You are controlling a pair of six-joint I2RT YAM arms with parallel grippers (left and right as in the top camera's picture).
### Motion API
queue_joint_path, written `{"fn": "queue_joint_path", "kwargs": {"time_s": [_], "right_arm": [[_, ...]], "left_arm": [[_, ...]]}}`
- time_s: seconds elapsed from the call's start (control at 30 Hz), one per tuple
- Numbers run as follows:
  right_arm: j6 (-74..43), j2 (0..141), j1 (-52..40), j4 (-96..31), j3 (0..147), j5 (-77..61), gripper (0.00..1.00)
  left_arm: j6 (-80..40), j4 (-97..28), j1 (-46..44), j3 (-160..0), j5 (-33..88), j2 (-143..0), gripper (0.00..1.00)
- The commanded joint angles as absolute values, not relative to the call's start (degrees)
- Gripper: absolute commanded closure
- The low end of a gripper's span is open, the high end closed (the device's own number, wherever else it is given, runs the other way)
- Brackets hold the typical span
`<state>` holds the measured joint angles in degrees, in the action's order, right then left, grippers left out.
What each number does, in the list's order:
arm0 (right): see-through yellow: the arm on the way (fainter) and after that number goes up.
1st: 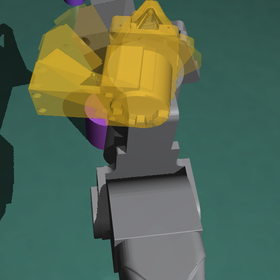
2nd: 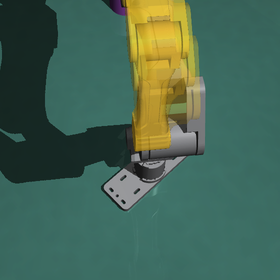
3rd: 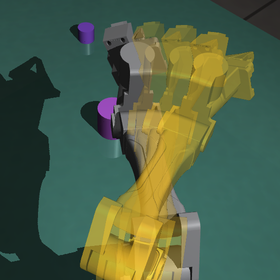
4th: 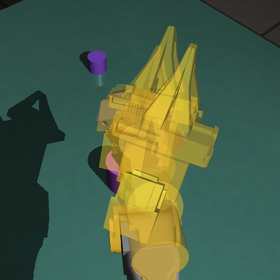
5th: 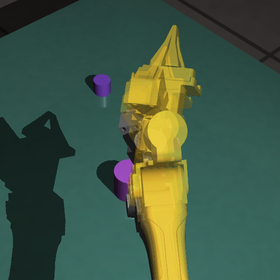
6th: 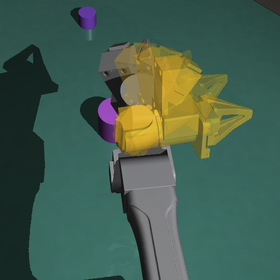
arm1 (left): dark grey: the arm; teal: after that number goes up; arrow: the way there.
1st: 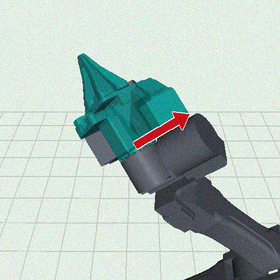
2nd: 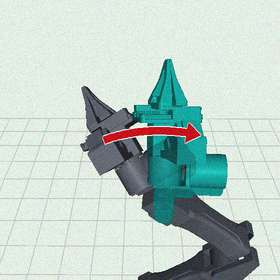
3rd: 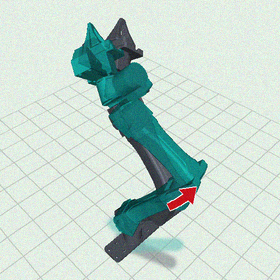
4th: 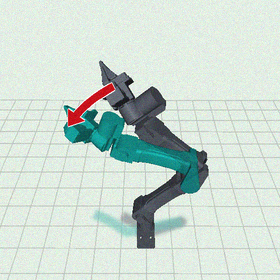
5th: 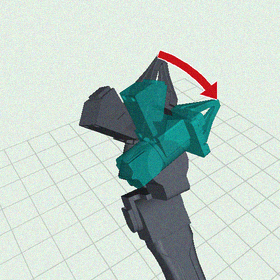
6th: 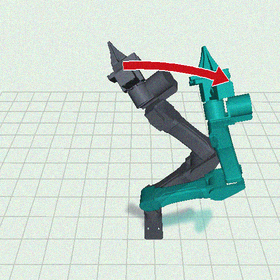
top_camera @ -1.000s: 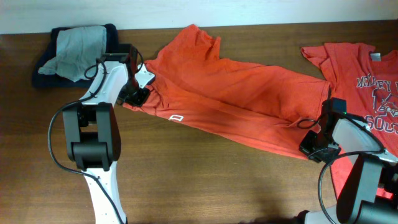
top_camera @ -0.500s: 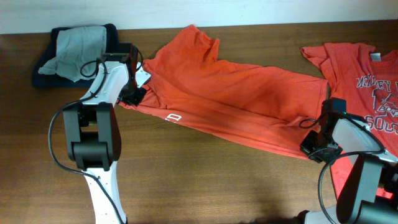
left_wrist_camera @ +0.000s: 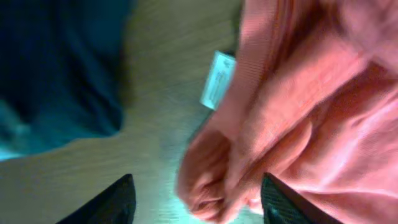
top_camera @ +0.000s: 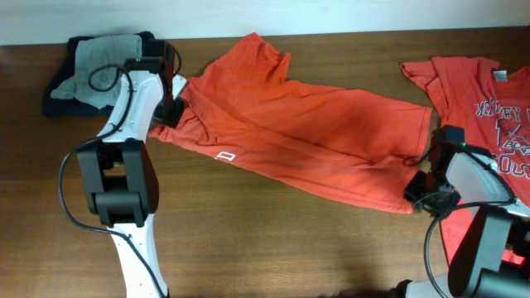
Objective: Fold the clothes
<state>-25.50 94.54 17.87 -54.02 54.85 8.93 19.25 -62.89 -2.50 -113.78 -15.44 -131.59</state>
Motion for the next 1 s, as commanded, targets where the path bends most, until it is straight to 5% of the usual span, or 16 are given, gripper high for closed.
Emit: {"fn": "queue_joint_path", "kwargs": {"time_s": [0.0, 0.17, 0.5, 0.8, 0.9, 0.97], "right_arm": [[-24.7, 93.6, 18.0, -56.1, 60.0, 7.8, 0.49], [-16.2, 93.6, 17.8, -61.3, 69.5, -1.1, 0.49], [0.8, 94.0, 7.0, -59.3, 75.0, -10.6, 0.62], [9.8, 94.1, -8.1, -49.6, 75.0, -14.2, 0.50], [7.9, 94.3, -12.3, -43.1, 75.0, -17.0, 0.69], [8.2, 95.0, -14.8, -39.1, 75.0, -15.8, 0.72]], "left_arm": [[15.4, -65.1, -2.7, -119.3, -14.2, -129.0, 0.31], [8.1, -67.2, -2.5, -125.7, -6.7, -128.8, 0.03], [-7.0, -67.1, -0.8, -125.9, -2.0, -128.9, 0.11], [-15.7, -66.6, 7.1, -125.9, 10.0, -128.9, 0.11], [-16.1, -66.5, 10.2, -125.9, 13.5, -128.9, 0.11], [-16.1, -66.7, 11.3, -125.9, 15.8, -128.9, 0.11]]}}
